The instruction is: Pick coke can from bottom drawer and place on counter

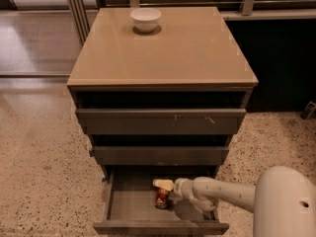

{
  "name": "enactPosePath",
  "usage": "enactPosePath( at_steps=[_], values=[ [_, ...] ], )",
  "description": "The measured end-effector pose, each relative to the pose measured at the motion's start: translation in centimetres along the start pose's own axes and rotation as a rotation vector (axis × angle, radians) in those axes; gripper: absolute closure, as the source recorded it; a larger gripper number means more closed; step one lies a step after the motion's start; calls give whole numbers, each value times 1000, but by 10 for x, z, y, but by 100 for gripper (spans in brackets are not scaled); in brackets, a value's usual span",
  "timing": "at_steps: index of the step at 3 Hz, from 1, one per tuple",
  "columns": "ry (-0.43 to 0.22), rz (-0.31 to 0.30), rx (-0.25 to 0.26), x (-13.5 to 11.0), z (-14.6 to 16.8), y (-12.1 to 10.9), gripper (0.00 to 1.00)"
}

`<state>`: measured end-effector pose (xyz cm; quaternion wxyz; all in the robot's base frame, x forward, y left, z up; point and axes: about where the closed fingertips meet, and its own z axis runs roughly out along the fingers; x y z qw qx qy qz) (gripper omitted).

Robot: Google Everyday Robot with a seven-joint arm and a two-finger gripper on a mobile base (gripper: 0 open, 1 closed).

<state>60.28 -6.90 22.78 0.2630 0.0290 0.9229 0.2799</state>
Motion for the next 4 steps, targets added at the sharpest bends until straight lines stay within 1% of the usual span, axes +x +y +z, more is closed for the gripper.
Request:
enactPosePath(
  at_steps=[1, 2, 3, 4],
  values=[
    [31, -9, -15, 1, 25, 8, 0],
    [79, -23, -22, 9, 46, 15, 0],
    [137, -48, -5, 22, 65, 17, 0],
    [171, -41, 26, 34, 75, 8, 0]
  ],
)
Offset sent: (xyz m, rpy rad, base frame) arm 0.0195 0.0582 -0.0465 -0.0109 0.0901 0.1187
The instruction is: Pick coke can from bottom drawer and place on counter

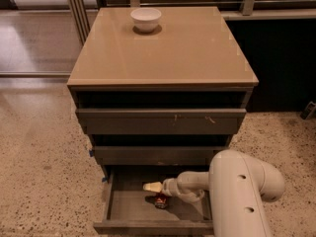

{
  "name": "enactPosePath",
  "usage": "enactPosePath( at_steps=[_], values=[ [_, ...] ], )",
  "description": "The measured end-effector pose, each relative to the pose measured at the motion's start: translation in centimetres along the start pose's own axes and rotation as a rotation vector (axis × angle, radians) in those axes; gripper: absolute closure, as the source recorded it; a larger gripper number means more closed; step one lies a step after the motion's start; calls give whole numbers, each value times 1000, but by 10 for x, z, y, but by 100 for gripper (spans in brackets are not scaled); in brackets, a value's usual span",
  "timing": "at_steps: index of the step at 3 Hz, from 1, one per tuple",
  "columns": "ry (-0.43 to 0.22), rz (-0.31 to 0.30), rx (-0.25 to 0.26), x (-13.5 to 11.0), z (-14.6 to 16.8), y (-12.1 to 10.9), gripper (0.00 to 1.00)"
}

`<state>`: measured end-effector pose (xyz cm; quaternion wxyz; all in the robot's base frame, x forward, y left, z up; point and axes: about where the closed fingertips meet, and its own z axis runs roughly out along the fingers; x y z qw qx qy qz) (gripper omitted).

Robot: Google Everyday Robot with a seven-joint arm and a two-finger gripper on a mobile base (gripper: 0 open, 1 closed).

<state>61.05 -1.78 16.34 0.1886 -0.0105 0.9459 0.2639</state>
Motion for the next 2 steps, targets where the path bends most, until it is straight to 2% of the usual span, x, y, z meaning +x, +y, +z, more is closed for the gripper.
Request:
enactPosePath(
  at_steps=[2],
  values=[
    [22, 39, 49, 12, 11, -19, 0]
  ],
)
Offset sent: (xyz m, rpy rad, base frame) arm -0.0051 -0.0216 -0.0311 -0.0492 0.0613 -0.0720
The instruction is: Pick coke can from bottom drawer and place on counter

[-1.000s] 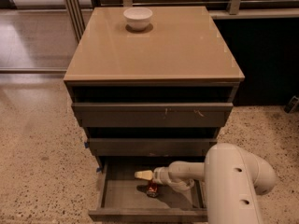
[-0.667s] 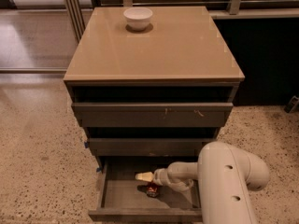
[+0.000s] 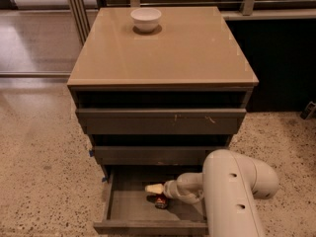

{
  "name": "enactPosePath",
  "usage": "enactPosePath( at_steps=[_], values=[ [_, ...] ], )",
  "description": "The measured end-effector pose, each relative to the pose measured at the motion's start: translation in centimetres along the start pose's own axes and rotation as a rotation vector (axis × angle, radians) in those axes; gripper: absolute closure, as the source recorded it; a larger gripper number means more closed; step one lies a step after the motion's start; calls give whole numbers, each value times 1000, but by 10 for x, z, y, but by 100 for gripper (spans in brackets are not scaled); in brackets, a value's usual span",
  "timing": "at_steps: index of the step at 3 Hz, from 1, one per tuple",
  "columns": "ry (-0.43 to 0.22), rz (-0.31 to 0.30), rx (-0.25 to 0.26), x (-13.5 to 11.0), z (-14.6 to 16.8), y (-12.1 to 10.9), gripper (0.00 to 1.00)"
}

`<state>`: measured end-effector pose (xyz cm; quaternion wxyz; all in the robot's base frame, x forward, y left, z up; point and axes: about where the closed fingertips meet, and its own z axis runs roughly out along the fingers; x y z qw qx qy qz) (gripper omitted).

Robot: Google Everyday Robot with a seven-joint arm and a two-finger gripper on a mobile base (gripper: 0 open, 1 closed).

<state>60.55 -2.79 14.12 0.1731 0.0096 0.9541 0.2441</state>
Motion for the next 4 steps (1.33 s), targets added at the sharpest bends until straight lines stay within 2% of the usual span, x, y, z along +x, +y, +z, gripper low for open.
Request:
enactPosePath(
  at_steps=[1, 2, 4],
  values=[
    [14, 10, 13, 4, 5, -5, 0],
    [46, 13, 25, 7, 11, -8, 18],
    [49, 11, 27, 8, 11, -9, 65]
  ],
)
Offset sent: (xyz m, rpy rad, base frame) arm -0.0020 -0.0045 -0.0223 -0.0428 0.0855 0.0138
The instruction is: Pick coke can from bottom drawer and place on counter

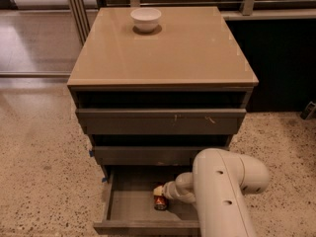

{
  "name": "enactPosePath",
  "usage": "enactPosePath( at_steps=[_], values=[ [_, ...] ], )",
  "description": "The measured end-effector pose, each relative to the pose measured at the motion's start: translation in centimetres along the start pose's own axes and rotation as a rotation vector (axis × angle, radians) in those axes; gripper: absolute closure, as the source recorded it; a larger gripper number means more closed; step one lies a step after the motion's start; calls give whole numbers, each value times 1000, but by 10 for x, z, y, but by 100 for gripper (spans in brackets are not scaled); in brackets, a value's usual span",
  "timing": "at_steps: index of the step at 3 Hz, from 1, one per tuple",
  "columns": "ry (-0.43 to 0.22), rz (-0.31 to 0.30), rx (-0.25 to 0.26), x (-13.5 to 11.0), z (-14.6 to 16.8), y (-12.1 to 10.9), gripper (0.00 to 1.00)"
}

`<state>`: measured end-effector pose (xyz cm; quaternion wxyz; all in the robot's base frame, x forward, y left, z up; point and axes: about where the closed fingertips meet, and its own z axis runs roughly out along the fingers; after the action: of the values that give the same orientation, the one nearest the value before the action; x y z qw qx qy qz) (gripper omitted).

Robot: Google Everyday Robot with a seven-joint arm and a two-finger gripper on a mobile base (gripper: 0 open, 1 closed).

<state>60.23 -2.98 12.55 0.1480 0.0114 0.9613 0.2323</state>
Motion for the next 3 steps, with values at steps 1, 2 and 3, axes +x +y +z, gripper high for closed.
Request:
enactPosePath(
  at_steps=[1, 2, 3],
  values=[
    [0, 0, 0, 0, 0, 0, 88],
    [0, 0, 0, 0, 0, 0, 100],
    [3, -29, -78, 3, -17, 7, 100]
  ],
)
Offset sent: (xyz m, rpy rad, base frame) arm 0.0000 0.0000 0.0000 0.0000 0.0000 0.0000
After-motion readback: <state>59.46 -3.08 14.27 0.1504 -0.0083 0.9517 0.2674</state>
